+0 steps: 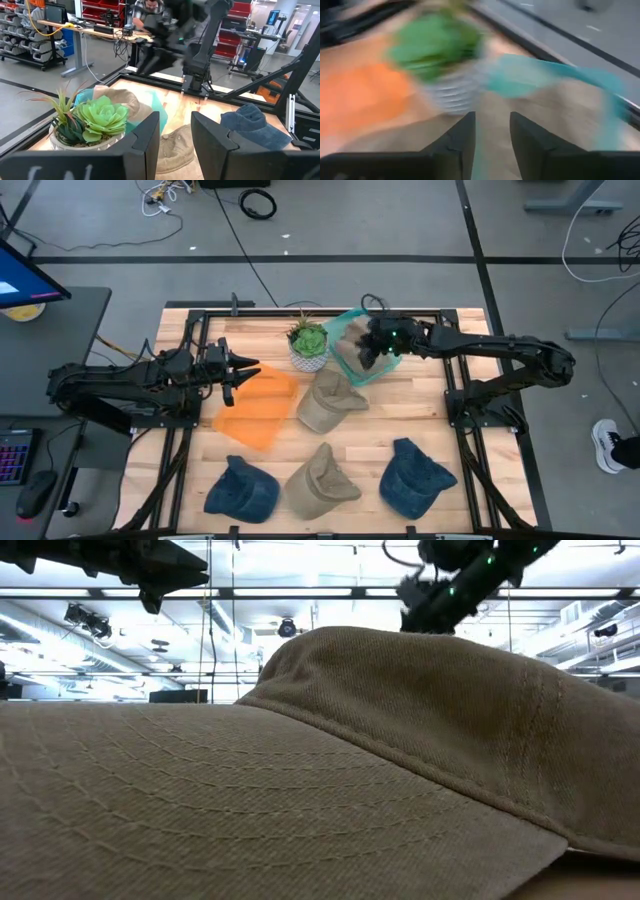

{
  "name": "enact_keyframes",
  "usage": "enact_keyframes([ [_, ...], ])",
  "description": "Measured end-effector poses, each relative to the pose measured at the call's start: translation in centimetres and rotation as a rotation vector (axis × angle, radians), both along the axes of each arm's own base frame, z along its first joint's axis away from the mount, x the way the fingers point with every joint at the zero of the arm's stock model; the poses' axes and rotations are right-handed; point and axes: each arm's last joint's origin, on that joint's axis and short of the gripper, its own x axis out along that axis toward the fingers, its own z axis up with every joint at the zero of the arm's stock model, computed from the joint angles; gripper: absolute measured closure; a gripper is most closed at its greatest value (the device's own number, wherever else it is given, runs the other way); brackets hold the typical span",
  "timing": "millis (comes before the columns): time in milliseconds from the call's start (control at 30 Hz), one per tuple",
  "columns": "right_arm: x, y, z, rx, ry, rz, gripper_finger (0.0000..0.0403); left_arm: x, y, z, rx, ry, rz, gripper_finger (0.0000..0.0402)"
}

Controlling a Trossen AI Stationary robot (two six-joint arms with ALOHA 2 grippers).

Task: Pick & Place hat
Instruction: Put the top brown cap into the blue bin

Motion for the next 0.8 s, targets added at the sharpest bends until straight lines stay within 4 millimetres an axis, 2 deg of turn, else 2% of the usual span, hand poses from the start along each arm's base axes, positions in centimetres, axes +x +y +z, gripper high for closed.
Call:
enact_keyframes([
  [100, 0.7, 2.2, 0.1, -0.031, 0.017, 0.169, 0.0271, 0.0, 0.0, 0.0, 0.000, 0.000, 0.000, 0.0287],
  [233, 1.6, 5.3, -0.5, -0.040, 0.045, 0.304, 0.0263, 0.0, 0.0, 0.0, 0.000, 0.000, 0.000, 0.0287],
  [433, 3.8, 9.2, -2.9, -0.048, 0.088, 0.444, 0.0236, 0.0, 0.0, 0.0, 0.000, 0.000, 0.000, 0.0287],
  [600, 5.4, 10.6, -6.2, -0.066, 0.185, 0.445, 0.0209, 0.0, 0.0, 0.0, 0.000, 0.000, 0.000, 0.0287],
  [800, 6.7, 10.5, -9.6, -0.137, 0.276, 0.326, 0.0200, 0.0, 0.0, 0.0, 0.000, 0.001, 0.000, 0.0287],
])
